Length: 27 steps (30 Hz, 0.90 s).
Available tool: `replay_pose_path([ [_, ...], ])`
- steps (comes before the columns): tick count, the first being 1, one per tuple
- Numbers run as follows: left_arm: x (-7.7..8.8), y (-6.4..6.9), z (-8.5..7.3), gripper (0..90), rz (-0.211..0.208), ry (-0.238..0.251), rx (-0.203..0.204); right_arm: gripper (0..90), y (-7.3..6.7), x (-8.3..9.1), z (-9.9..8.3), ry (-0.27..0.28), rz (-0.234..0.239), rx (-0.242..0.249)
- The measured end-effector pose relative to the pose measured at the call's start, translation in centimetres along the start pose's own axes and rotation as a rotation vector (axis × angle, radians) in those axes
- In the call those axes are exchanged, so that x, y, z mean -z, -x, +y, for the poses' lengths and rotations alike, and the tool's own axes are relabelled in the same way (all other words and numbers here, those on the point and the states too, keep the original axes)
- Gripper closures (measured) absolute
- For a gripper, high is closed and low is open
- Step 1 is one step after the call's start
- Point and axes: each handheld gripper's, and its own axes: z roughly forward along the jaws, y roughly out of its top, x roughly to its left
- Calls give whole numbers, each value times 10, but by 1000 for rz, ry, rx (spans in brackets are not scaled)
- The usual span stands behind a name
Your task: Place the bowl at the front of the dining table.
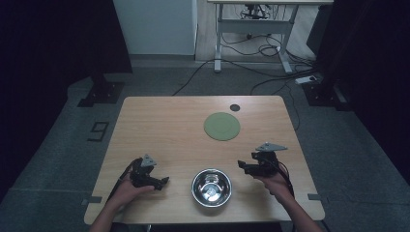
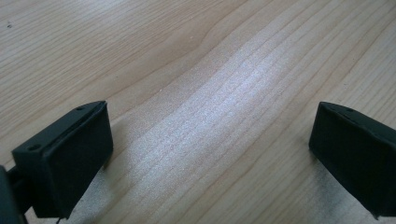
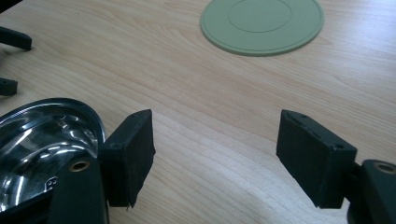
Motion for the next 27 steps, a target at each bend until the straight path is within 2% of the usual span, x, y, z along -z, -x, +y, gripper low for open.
replay_pose_path([
  [13,0,0,0,0,0,0,0,290,-15,-6,1,-14,44,21],
  [27,0,0,0,0,2,0,1,290,-28,-9,1,-20,72,42],
])
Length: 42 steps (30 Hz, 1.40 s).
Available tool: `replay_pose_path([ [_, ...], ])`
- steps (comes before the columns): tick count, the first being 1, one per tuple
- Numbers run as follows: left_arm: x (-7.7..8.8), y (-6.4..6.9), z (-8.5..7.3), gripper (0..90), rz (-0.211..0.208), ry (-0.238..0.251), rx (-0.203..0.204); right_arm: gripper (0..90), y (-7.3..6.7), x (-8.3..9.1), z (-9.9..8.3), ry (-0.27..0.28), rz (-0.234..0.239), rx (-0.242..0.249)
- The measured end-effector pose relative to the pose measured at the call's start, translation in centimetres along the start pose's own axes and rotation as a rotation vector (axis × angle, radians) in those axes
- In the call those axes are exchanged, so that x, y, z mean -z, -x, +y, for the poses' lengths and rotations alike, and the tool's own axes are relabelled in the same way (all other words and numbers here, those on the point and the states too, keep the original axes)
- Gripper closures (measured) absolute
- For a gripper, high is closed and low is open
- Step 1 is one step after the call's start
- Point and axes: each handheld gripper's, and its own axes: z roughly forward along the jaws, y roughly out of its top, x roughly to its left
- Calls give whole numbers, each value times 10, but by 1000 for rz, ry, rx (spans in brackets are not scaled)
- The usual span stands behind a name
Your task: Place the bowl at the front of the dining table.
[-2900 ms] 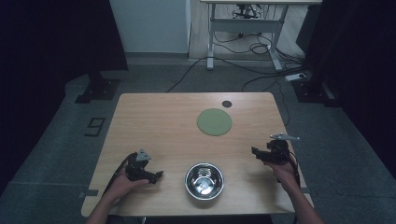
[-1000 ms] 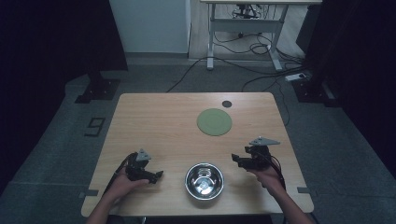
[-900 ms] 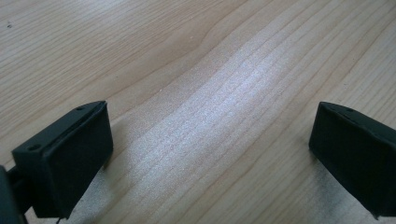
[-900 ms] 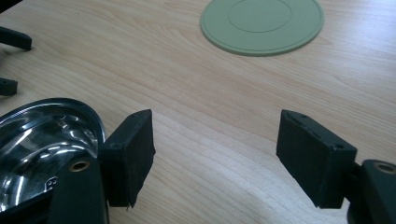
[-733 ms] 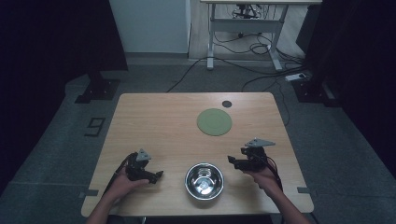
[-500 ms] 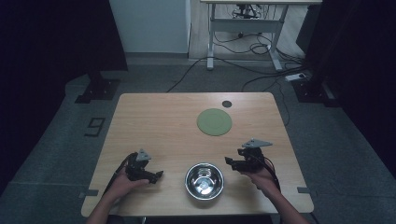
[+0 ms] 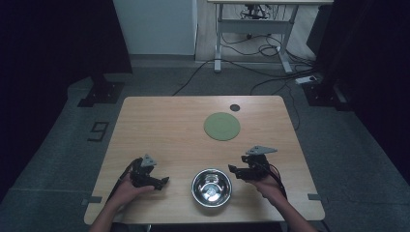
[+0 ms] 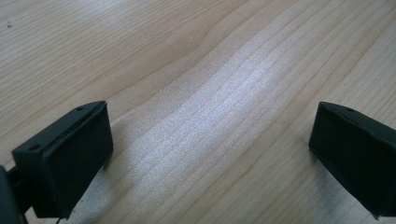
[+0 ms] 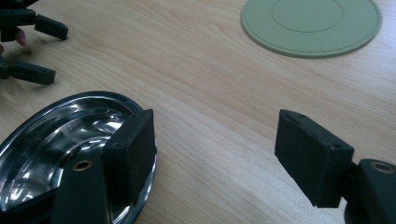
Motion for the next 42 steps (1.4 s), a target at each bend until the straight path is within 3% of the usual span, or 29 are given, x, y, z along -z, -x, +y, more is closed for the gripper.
replay_pose_path([
  [10,0,0,0,0,1,0,1,290,-9,-5,0,-10,20,15],
  [24,0,0,0,0,1,0,1,289,-26,-20,-4,-65,51,54],
  [42,0,0,0,0,1,0,1,292,-32,-39,-10,-133,60,79],
])
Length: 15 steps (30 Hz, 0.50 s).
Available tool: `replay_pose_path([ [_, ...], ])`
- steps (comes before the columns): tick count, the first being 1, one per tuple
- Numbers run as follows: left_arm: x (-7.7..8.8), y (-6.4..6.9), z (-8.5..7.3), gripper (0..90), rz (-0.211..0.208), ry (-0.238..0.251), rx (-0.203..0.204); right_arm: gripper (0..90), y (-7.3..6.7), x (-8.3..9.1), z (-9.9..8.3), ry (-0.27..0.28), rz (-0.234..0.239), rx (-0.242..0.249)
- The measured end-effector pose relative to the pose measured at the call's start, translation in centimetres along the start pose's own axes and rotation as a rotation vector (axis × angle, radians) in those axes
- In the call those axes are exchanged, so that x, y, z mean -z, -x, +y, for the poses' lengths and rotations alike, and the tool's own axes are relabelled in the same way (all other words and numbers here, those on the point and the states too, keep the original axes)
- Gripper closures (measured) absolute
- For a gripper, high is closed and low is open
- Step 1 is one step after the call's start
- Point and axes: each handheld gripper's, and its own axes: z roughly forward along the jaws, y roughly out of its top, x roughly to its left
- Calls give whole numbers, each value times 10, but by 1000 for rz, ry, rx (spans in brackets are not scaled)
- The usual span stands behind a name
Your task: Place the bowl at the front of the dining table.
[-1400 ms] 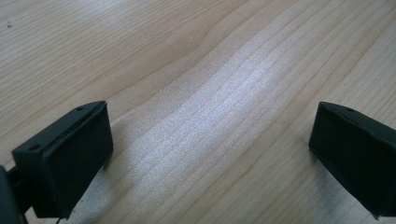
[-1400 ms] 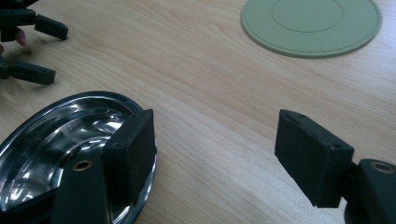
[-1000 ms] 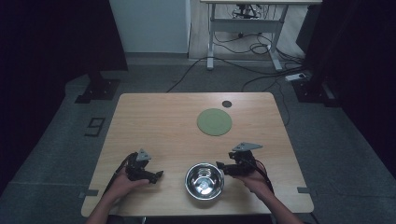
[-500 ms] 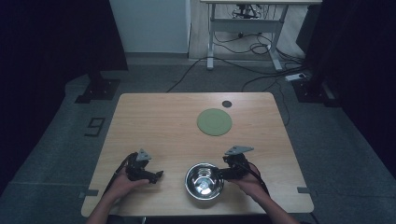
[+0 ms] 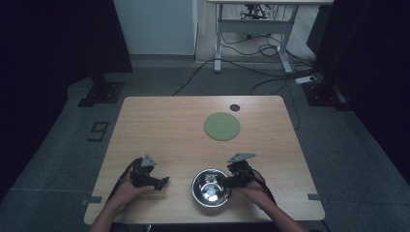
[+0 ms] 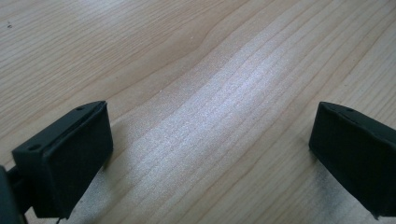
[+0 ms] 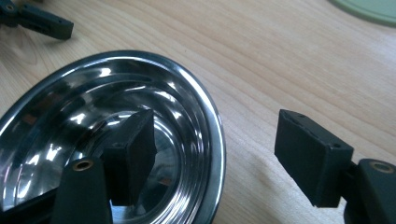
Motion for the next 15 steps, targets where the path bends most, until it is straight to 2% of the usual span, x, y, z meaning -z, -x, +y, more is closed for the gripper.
replay_pose_path([
  [5,0,0,0,0,0,0,0,290,0,-5,-1,-26,6,-7],
  [12,0,0,0,0,0,-1,1,299,-1,-9,-2,-53,4,9],
  [15,0,0,0,0,0,-1,1,336,-1,-12,-3,-73,-4,15],
])
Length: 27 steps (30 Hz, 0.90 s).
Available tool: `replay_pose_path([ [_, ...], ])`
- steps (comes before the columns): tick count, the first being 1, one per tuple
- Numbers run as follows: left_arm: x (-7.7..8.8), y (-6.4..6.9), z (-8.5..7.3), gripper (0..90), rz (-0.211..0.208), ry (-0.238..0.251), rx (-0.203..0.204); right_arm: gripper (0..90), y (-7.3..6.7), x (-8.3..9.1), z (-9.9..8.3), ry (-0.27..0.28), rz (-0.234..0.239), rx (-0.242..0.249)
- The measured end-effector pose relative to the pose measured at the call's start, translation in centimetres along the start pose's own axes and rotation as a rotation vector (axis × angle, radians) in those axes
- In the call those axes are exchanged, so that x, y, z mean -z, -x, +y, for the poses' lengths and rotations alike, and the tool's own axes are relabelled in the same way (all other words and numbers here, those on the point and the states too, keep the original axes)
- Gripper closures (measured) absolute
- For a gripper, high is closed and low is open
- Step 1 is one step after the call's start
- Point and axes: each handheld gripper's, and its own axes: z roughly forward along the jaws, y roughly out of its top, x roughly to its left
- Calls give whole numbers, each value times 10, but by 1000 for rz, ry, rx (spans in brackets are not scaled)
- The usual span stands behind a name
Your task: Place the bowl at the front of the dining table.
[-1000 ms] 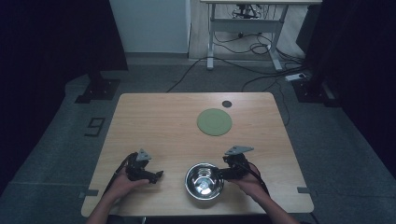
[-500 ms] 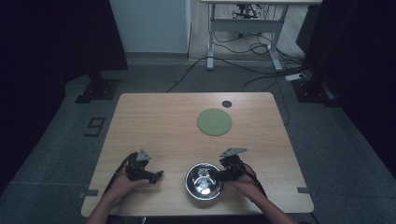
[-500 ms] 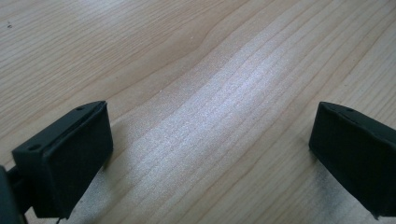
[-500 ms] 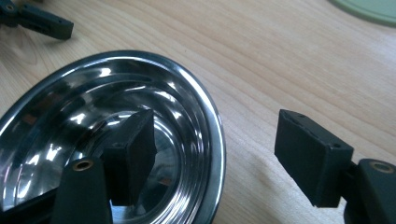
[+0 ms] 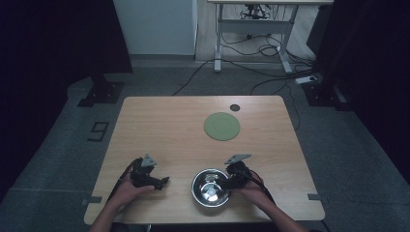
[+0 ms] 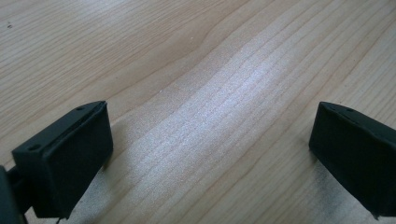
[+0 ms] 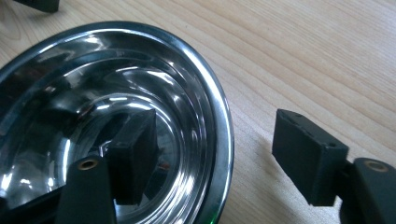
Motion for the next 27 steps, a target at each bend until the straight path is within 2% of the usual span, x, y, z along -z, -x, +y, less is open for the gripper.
replay_pose_path([
  [15,0,0,0,0,0,0,0,517,0,-7,-2,-62,-23,5],
  [20,0,0,0,0,0,0,0,619,0,-7,-2,-69,7,4],
  [23,0,0,0,0,0,0,0,688,2,-6,-2,-76,43,-3],
  [24,0,0,0,0,0,0,0,736,3,-6,-2,-80,63,-15],
  [27,0,0,0,0,0,0,0,783,5,-6,-2,-83,82,-22],
])
